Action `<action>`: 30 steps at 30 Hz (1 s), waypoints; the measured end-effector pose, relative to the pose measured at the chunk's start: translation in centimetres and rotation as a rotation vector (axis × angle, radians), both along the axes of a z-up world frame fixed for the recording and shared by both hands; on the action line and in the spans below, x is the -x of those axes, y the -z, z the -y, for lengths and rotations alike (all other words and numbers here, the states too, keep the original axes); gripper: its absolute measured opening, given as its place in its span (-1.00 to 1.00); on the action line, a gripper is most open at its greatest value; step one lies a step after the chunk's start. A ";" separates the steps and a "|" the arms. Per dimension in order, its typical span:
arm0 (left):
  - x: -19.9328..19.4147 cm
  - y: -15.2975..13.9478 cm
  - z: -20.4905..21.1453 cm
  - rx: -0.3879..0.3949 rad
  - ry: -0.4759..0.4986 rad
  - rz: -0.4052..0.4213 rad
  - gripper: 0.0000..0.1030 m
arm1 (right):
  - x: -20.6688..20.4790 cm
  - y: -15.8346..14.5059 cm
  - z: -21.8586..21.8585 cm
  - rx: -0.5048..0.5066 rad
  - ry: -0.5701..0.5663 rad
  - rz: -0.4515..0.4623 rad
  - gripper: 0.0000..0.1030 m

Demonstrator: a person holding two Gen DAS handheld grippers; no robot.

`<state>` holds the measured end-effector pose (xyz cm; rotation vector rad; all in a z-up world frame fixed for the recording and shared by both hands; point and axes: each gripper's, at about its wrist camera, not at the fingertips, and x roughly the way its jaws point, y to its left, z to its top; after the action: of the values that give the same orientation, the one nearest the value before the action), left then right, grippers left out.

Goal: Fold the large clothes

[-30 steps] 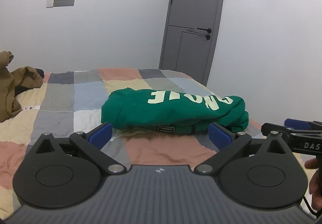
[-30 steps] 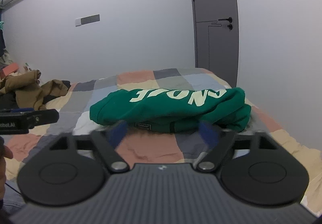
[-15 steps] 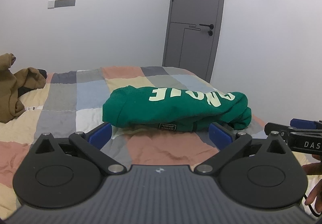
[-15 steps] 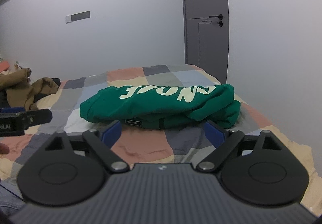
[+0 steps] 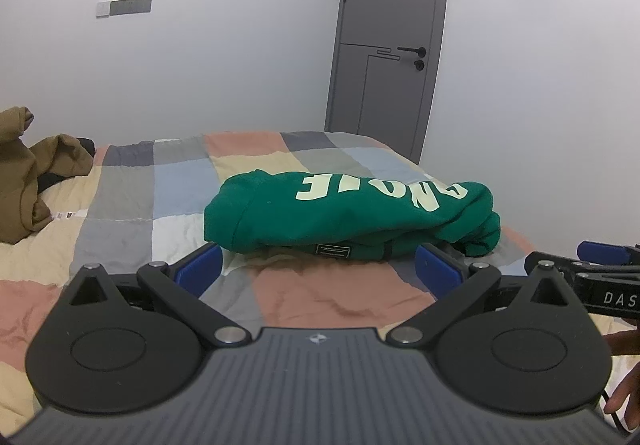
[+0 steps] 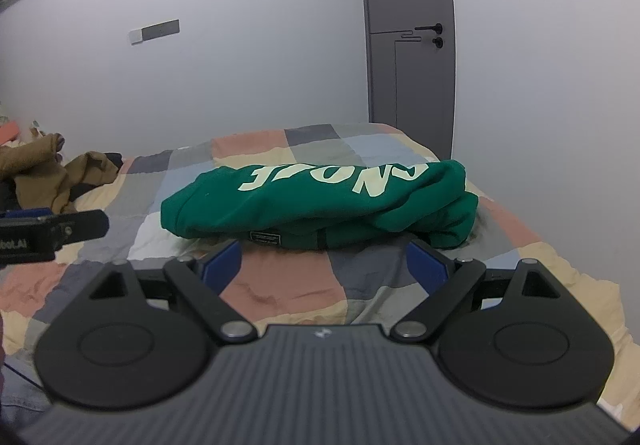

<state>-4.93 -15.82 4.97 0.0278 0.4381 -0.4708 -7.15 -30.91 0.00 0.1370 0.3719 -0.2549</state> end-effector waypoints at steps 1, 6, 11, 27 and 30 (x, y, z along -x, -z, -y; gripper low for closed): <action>0.0 0.0 -0.1 0.000 -0.001 0.001 1.00 | 0.0 0.0 0.0 0.000 0.002 0.000 0.76; 0.2 -0.2 -0.4 0.013 -0.004 0.000 1.00 | -0.2 -0.1 -0.1 -0.001 -0.002 0.005 0.76; 0.3 -0.3 -0.5 0.016 -0.003 0.004 1.00 | -0.1 -0.1 -0.4 0.008 -0.006 -0.005 0.76; 0.7 -0.8 -1.1 0.050 0.005 -0.003 1.00 | 0.0 -0.2 -0.6 0.006 0.000 -0.003 0.76; 0.8 -0.8 -1.1 0.048 0.004 0.000 1.00 | 0.0 -0.2 -0.7 0.005 -0.002 -0.005 0.76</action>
<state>-5.74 -14.72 5.82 -0.0172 0.4269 -0.4851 -7.18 -30.22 0.20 0.1308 0.3766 -0.2542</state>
